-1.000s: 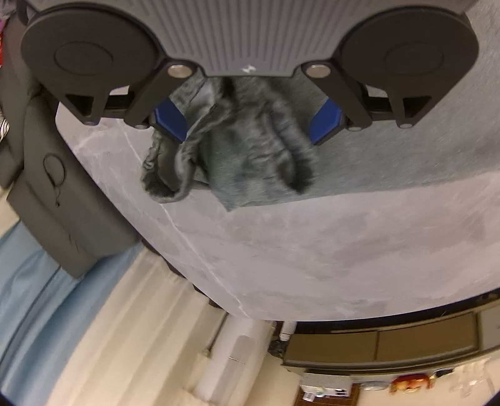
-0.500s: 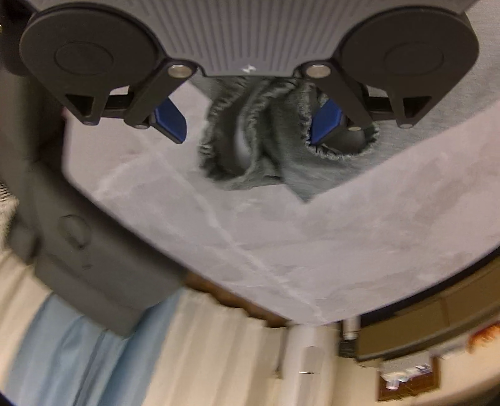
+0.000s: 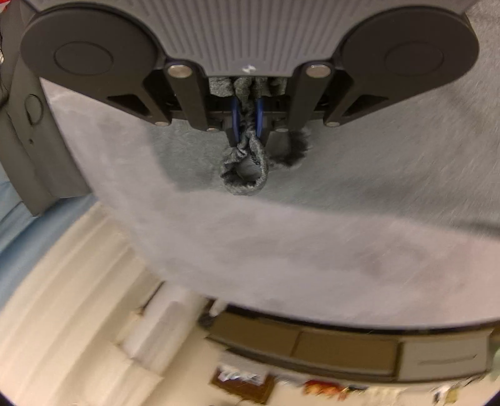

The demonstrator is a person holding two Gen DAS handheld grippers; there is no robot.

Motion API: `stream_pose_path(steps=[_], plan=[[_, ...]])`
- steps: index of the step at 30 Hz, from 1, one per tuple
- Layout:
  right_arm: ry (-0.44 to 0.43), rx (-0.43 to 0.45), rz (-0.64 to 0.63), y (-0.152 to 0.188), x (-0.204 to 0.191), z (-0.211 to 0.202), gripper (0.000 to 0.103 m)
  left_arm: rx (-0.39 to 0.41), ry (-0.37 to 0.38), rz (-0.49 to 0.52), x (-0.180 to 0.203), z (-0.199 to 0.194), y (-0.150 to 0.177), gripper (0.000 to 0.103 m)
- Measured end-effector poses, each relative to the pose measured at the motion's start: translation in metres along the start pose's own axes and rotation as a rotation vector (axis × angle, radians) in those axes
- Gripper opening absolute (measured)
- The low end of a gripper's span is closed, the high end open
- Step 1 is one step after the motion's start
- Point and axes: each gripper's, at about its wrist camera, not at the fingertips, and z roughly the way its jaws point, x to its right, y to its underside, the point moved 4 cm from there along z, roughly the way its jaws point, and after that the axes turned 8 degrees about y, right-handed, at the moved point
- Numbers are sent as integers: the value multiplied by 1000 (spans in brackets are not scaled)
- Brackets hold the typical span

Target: Fold clothes

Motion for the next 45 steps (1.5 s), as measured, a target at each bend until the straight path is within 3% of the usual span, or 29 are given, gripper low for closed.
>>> stream_pose_path(steps=[3, 5, 6, 7, 9, 10, 12, 13, 15, 16, 17, 20, 24, 26, 28, 31, 32, 34, 37, 39, 41, 45], plan=[[-61, -53, 6, 5, -6, -2, 23, -23, -17, -8, -12, 0, 6, 14], [-83, -32, 102, -4, 18, -15, 47, -24, -35, 15, -14, -6, 5, 26], [-102, -10, 180, -6, 36, -23, 49, -7, -59, 34, -13, -10, 4, 30], [-119, 7, 273, -5, 55, -30, 49, 13, -70, 45, -14, -15, 2, 39], [-86, -13, 430, 4, 91, -32, 49, 52, -46, 39, -15, -22, -2, 43], [-51, -66, 482, 12, 104, -23, 49, 48, -34, 35, -17, -19, -5, 43], [9, -185, 553, 28, 123, -1, 39, 19, -27, 49, -15, -11, -6, 43], [13, -221, 536, 32, 120, 4, 32, -5, -24, 74, -11, -5, -5, 45], [19, -286, 491, 40, 112, 12, 32, -24, -85, 123, -7, 7, -4, 44], [22, -319, 469, 43, 108, 16, 32, -28, -132, 147, -5, 13, -4, 35], [30, -322, 416, 41, 104, 17, 32, -30, -164, 159, -4, 17, -4, 29], [13, -324, 404, 44, 103, 10, 30, -23, -193, 134, -6, 22, -10, 30], [-31, -330, 470, 45, 116, -3, 29, 20, -141, 163, 9, -8, -5, 39], [-22, -283, 520, 36, 133, 5, 31, 69, -76, 227, 26, -38, 5, 48], [5, -243, 526, 23, 154, 12, 34, 44, 12, 281, 43, -48, 19, 48], [-24, -235, 487, -3, 172, 44, 34, -39, 25, 360, 55, -34, 47, 48], [-62, -245, 471, -9, 171, 57, 34, -67, 29, 387, 58, -30, 56, 43], [-87, -306, 423, -8, 163, 90, 30, -116, -1, 386, 52, -20, 71, 39], [-100, -396, 360, -3, 152, 132, 32, -131, -41, 377, 41, -19, 83, 38], [-74, -389, 352, 5, 152, 144, 34, -131, -48, 393, 42, -24, 86, 38], [-75, -381, 384, 5, 158, 140, 34, -130, -50, 413, 49, -30, 81, 37], [-79, -306, 474, 0, 178, 94, 37, -27, -29, 395, 50, -39, 43, 43]])
